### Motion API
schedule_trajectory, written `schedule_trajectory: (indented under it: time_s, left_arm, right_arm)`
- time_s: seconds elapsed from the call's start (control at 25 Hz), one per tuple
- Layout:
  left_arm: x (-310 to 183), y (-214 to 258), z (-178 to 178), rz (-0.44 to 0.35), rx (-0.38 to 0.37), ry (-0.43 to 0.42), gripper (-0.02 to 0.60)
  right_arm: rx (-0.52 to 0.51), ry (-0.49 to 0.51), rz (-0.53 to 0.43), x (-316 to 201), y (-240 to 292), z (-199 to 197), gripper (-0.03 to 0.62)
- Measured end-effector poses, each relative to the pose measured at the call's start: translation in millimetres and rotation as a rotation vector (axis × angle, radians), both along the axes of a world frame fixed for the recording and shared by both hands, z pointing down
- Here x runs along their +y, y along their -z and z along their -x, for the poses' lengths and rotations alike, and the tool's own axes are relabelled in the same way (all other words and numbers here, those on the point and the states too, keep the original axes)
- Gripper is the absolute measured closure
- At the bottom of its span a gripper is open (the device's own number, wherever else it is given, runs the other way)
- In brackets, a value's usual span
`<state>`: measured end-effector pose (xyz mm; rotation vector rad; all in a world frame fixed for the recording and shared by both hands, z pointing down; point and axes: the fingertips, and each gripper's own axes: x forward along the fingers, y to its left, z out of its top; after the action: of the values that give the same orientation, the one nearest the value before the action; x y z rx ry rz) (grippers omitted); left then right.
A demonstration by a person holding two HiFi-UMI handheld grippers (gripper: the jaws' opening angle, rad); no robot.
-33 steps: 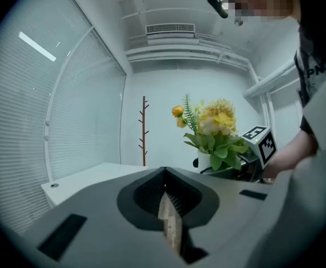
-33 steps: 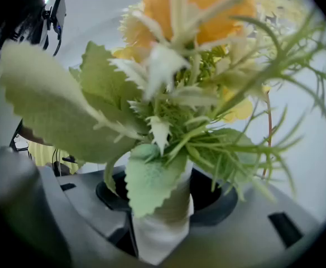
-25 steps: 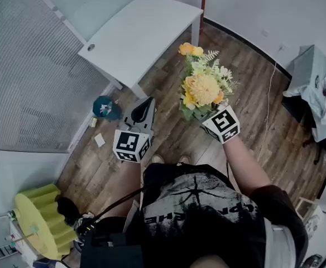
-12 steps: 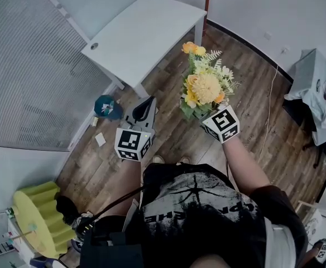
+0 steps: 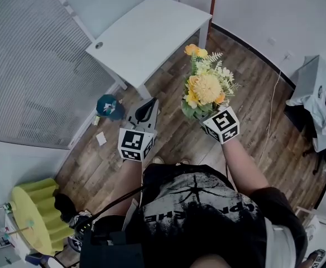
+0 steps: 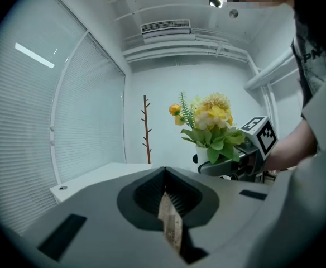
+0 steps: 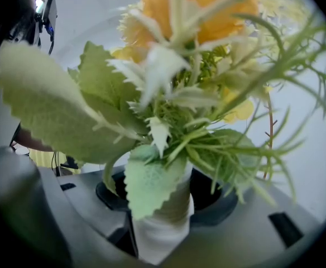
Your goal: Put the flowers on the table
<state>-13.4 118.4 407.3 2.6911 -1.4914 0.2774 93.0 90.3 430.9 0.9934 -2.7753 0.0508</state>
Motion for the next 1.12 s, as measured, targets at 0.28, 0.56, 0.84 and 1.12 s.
schedule_trajectory:
  time_s: [0.28,0.56,0.84,1.12]
  left_arm:
    - [20.5,-11.7,-8.9,0.008,0.008,0.012,0.569]
    - [11.2,-20.7,1.5,0.024,0.012,0.022,0.568]
    - [-22.3,-32.8,17.5,0.030,0.016,0.005,0.569]
    - [-89.6,-30.9,51.0,0.035,0.004,-0.035,0.569]
  right_arm:
    - [-0.006,0.010,-0.007,15.7,-1.7,-8.4,0.344]
    - [-0.025,0.020,-0.004,6.7,0.6,-2.0,0.344]
    - [-0.018,-0.006,0.001,-24.8,-10.9,10.0,0.343]
    - [-0.015,-0.045,-0.001,-88.5,-3.8,41.6,0.344]
